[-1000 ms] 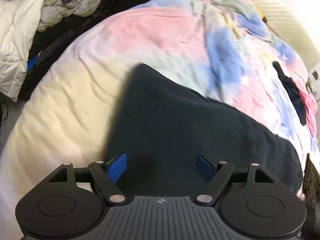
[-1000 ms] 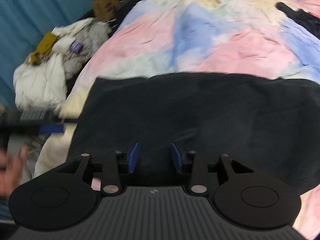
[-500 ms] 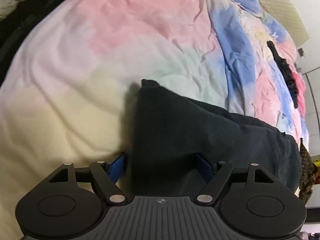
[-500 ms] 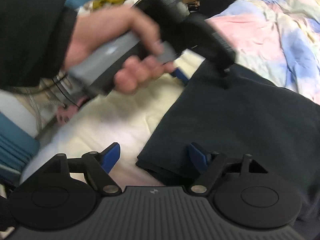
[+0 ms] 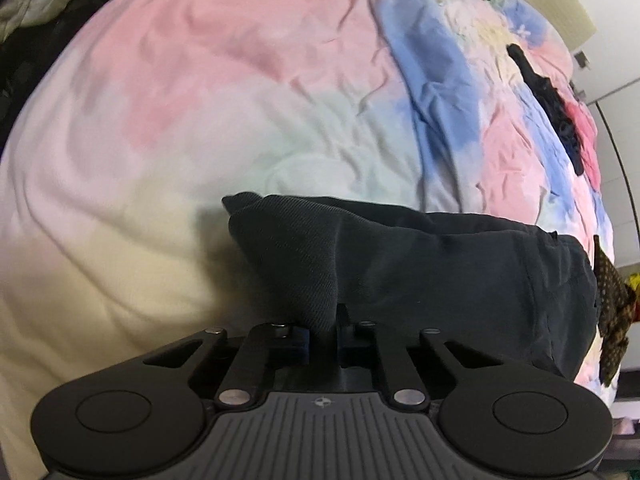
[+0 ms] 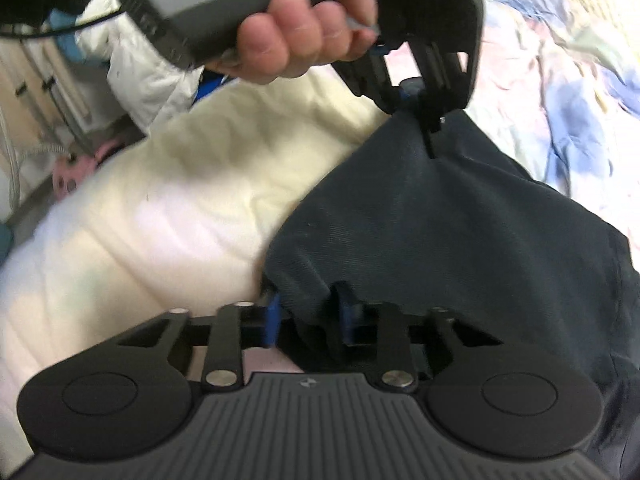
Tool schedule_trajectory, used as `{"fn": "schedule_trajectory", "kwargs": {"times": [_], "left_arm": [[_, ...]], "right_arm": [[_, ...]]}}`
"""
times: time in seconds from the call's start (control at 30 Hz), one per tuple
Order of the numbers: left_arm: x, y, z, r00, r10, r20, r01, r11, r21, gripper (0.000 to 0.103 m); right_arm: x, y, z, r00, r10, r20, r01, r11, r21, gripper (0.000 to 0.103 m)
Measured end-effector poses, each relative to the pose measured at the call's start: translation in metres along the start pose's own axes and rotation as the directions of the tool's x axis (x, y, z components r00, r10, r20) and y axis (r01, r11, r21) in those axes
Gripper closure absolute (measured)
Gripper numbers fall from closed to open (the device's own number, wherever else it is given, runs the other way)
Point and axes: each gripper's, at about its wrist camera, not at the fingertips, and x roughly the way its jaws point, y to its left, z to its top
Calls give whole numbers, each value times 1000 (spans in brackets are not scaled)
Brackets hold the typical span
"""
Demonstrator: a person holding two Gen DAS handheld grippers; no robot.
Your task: Fold clothes
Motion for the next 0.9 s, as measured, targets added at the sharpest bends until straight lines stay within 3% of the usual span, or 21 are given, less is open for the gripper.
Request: {"fn": "schedule_trajectory", "kwargs": {"times": [0.23,0.5,0.73,0.9], "left_arm": [[-49,-32,19,996,-73,51,75,997,-33,94],[-95,-125,48,979,-168,117,170,985,-7,94],[-100,-237,59,964,-225,142,225,974,14,94],[-81,-329,54,963,-224,148,219,975,44,94]], "right_arm": [[-70,-36,16,992,10,126,-38,975,218,88],[-166,-107,7,953,-90,290,-48,899,435,88],[-238,-203,-38,897,-196,396,-100,783,614,89],[-271,-275,-95,861,-243,447,-158,708,689,89]]}}
